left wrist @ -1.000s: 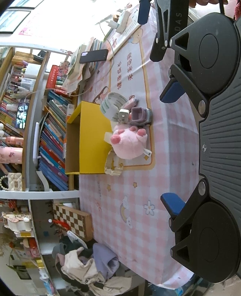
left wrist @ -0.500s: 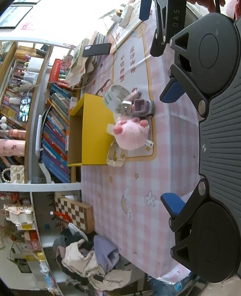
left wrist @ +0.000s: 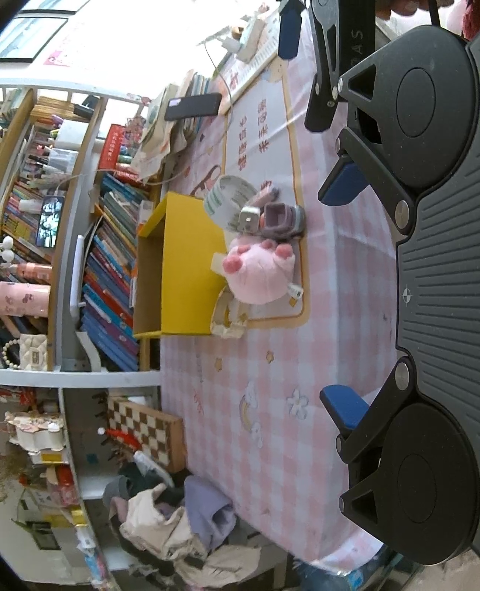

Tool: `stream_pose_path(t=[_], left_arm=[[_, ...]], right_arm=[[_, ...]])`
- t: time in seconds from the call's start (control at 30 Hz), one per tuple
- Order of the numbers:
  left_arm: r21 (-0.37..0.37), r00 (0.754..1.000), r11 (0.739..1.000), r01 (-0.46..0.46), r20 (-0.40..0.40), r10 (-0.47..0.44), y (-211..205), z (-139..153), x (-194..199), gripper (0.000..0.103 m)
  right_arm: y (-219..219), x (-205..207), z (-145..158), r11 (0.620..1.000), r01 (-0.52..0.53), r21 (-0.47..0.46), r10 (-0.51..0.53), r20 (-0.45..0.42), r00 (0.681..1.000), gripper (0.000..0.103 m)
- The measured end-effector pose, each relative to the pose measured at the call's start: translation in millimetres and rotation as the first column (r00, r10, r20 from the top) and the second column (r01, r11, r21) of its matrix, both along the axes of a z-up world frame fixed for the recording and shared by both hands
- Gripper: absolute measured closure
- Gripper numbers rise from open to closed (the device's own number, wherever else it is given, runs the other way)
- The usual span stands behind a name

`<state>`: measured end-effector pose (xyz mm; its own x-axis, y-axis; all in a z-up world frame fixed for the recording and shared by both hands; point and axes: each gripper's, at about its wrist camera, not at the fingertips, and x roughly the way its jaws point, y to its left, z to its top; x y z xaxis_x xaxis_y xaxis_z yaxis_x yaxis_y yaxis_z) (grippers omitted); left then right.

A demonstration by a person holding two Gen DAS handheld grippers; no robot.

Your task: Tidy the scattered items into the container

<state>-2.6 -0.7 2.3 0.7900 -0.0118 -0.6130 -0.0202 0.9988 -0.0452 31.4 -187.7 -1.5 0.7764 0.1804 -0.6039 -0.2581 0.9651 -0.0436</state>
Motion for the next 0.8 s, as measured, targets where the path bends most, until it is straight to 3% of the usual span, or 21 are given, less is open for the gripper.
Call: stream_pose_path(t=[0.23, 0.4, 0.6, 0.8], left_arm=[[0.017, 1.000, 1.000, 0.026, 0.008, -0.027, -0.5, 2.1, 3.5, 0.000], [-0.028, 0.999, 0.999, 0.043, 0.021, -0.043, 3.8, 3.5, 4.6, 0.000], [-0.037, 1.000, 0.999, 0.024, -0.007, -0.024, 5.0, 0.0, 7.9, 0.000], [-0.001, 0.999, 1.000, 0.009, -0.037, -0.009, 3.7, -3.4, 8.7, 0.000]], right_arm=[[4.3, 3.3, -0.9, 1.000, 0.006, -0.016, -0.006, 0.001, 1.000, 0.000], [3.2, 4.4, 0.7, 1.000, 0.008, -0.014, -0.008, 0.009, 1.000, 0.000], [0.0, 3.2, 1.9, 1.000, 0.021, -0.011, -0.020, 0.016, 1.000, 0.000], [-3.0, 1.6, 2.0, 1.000, 0.004, 0.028, -0.004, 0.007, 1.000, 0.000]])
